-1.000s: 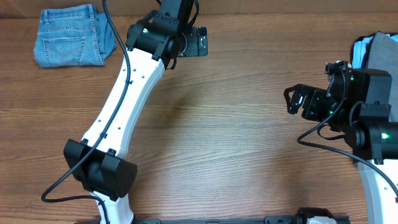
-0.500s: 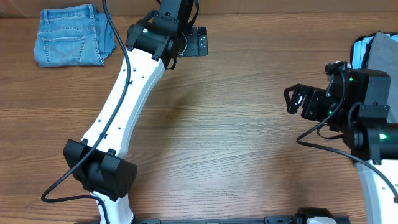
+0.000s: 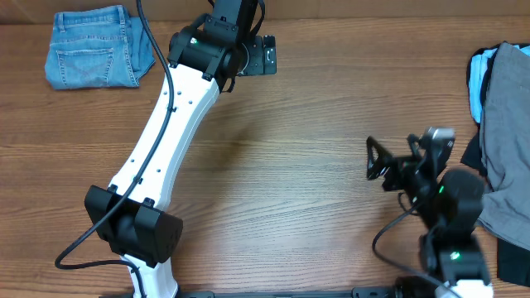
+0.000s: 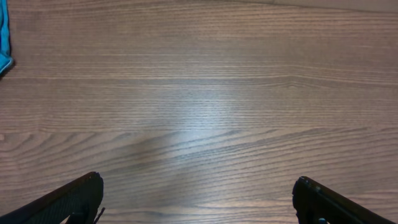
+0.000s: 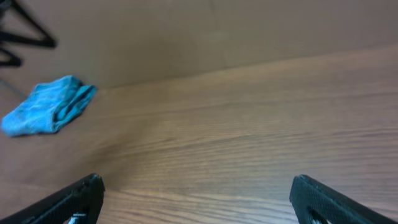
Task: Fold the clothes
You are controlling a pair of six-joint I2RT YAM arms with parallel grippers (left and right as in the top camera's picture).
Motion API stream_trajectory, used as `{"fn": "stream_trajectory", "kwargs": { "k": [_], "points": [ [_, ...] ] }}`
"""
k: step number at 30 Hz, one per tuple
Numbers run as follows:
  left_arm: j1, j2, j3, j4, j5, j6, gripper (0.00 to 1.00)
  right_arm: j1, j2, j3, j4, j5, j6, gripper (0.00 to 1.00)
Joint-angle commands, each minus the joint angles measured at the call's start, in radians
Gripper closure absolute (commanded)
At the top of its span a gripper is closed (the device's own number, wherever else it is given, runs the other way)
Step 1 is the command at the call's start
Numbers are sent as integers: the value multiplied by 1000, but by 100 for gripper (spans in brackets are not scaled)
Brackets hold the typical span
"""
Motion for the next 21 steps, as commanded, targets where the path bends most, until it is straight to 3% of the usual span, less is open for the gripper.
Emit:
{"fn": "stream_trajectory", "kwargs": {
  "k": [1, 7, 21],
  "points": [
    [5, 5, -6, 3, -12, 19, 0, 38, -100, -156, 130, 13, -5, 0],
    [5, 5, -6, 3, -12, 19, 0, 45, -240, -335, 283, 2, -4, 0],
    [5, 5, -6, 3, -12, 19, 0, -1, -458, -390, 208, 13, -44, 0]
  ]
}}
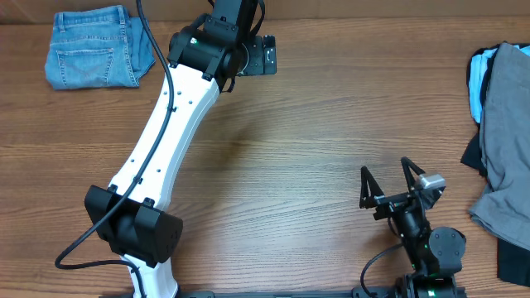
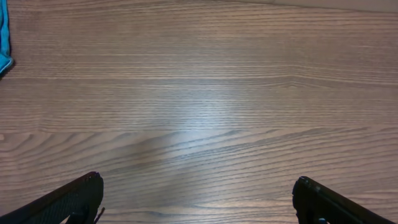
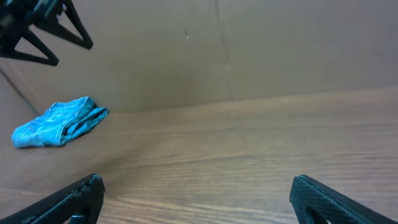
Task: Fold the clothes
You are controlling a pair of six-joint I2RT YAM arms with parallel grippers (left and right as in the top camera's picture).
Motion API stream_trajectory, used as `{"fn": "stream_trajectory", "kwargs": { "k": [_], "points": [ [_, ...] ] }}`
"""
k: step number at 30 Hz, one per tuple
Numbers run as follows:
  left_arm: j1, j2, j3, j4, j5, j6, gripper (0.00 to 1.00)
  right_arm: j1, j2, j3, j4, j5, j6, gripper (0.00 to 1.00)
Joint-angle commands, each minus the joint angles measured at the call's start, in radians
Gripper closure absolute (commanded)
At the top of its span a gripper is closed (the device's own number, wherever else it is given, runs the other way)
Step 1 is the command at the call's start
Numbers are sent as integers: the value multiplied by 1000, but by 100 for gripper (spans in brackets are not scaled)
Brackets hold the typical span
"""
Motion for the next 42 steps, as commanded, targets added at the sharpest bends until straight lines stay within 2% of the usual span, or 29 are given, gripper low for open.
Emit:
{"fn": "stream_trajectory", "kwargs": {
  "k": [1, 8, 42],
  "points": [
    [5, 5, -6, 3, -12, 19, 0, -2, -58, -11, -20, 8, -48, 0],
    [5, 5, -6, 3, -12, 19, 0, -1, -173, -11, -207, 17, -128, 0],
    [5, 5, -6, 3, -12, 19, 0, 0, -224, -10, -202, 31, -129, 0]
  ]
}}
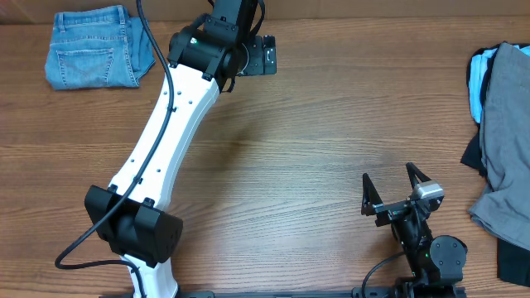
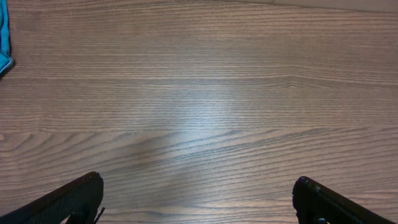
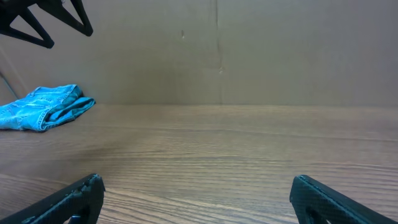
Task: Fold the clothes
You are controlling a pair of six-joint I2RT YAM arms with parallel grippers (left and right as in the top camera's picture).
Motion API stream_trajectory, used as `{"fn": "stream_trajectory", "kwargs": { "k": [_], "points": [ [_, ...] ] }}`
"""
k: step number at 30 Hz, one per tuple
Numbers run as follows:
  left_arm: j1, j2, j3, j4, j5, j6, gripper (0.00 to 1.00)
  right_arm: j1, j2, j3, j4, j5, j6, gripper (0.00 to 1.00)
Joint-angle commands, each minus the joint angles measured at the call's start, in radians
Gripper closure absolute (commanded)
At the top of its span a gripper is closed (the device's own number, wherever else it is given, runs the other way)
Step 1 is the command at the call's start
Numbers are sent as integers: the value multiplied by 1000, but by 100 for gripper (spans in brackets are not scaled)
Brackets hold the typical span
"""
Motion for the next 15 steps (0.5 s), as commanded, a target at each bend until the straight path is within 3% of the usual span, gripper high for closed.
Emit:
{"fn": "stream_trajectory", "kwargs": {
  "k": [1, 10, 15],
  "points": [
    [5, 5, -6, 3, -13, 19, 0, 0, -12, -10, 5, 7, -7, 0],
    [5, 5, -6, 0, -13, 20, 0, 0, -12, -10, 5, 7, -7, 0],
    [5, 5, -6, -85, -13, 20, 0, 0, -12, -10, 5, 6, -7, 0]
  ]
}}
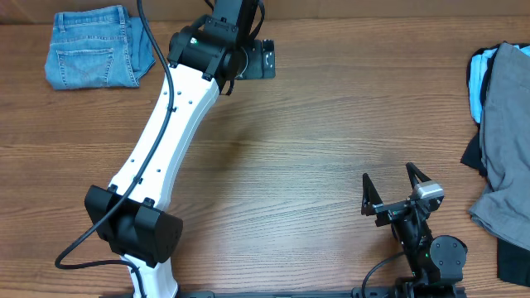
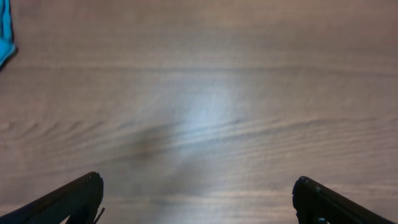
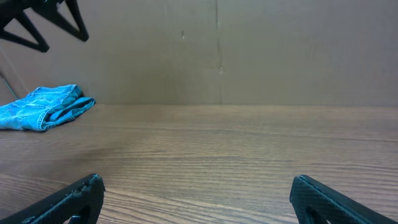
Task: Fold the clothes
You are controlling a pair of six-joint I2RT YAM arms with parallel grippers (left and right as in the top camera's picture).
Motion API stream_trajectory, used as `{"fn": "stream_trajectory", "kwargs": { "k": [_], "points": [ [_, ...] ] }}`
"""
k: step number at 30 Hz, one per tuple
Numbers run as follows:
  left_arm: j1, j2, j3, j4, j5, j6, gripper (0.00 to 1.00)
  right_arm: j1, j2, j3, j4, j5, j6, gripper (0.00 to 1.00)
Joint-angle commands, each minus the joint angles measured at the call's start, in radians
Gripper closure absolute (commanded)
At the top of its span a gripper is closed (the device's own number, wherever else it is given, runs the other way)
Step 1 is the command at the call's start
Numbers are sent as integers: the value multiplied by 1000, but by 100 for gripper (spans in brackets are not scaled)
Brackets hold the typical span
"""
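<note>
Folded blue jeans (image 1: pixel 91 48) lie at the table's far left corner; the right wrist view shows them far off as jeans (image 3: pixel 45 107). A pile of grey, black and light-blue clothes (image 1: pixel 503 124) lies at the right edge. My left gripper (image 1: pixel 263 58) hangs over the far middle of the table, open above bare wood, with the left gripper (image 2: pixel 199 202) holding nothing. My right gripper (image 1: pixel 391 189) sits low at the near right, open and empty; in its own view the right gripper (image 3: pixel 199 202) faces across the table.
The white left arm (image 1: pixel 170 124) slants across the left half of the wooden table (image 1: pixel 315 149). A brown wall (image 3: pixel 249 50) stands behind the table. A sliver of blue cloth (image 2: pixel 5 37) shows at the left wrist view's edge.
The left wrist view has gone blurred and my left gripper has shifted slightly to the left overhead. The right arm has not moved.
My right gripper first stood raised next to the clothes pile, open and empty. It then sat lower and nearer the front edge, and later faced level across the table. My left gripper stayed open over the far middle, shifting slightly only now.
</note>
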Motion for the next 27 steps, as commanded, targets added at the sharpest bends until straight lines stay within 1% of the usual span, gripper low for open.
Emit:
{"fn": "stream_trajectory", "kwargs": {
  "k": [1, 6, 9, 12, 14, 16, 19, 20, 23, 27],
  "points": [
    [5, 5, -6, -20, -15, 20, 0, 0, -12, -10, 6, 7, -7, 0],
    [5, 8, -9, -23, -18, 21, 0, 0, -12, -10, 6, 7, -7, 0],
    [4, 8, -27, -28, -21, 51, 0, 0, -12, -10, 6, 7, -7, 0],
    [-2, -7, -32, -29, -66, 102, 0, 0, -12, -10, 6, 7, -7, 0],
    [-8, -32, -32, -39, -73, 165, 0, 0, -12, -10, 6, 7, -7, 0],
    [-9, -63, -32, -55, -73, 202, 0, 0, -12, -10, 6, 7, -7, 0],
    [-4, -126, -39, -69, -85, 253, 0, 0, -12, -10, 6, 7, -7, 0],
    [-1, -143, -46, -69, -101, 252, 0, 0, -12, -10, 6, 7, -7, 0],
    [16, -220, -111, -52, -127, 251, 0, 0, -12, -10, 6, 7, -7, 0],
    [57, -364, -306, 34, -125, 225, 0, 0, -12, -10, 6, 7, -7, 0]
  ]
}}
